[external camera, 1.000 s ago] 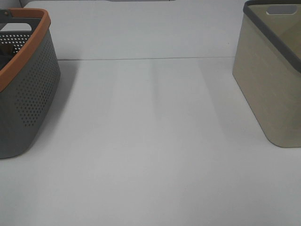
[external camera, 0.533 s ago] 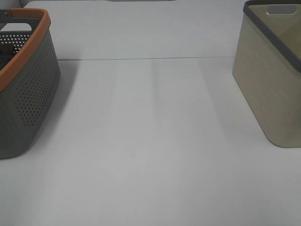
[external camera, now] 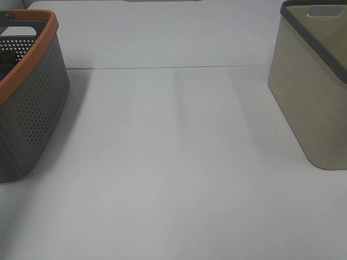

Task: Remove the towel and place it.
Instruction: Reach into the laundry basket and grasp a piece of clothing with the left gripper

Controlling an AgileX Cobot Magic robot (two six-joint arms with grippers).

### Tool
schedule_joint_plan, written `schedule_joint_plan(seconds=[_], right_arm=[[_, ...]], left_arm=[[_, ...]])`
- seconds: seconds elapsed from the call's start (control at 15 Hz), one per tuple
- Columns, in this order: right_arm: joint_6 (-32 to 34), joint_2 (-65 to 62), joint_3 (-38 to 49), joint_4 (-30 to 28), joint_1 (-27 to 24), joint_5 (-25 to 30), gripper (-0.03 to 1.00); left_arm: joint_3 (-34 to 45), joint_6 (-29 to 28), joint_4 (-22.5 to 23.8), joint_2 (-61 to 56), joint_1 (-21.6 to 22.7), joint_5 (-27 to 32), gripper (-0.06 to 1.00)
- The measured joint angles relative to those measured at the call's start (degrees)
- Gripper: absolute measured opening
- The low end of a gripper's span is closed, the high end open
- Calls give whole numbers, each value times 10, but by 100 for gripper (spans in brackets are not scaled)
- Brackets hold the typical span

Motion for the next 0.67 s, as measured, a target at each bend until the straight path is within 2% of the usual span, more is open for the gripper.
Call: schedule_joint_plan(seconds=[0.2,0.33,0.47,0.67], right_arm=[[0,0,0,0,0,0,76],[0,0,0,1,0,0,76],[0,0,0,1,0,0,76],[0,0,0,1,0,0,76]], left_arm=[[-121,-17,36,155,25,93,73],[-191,-19,42,238,54,136,73],[-262,-19,46,353,92,164,73],[-296,-19,48,437,97,167,73]])
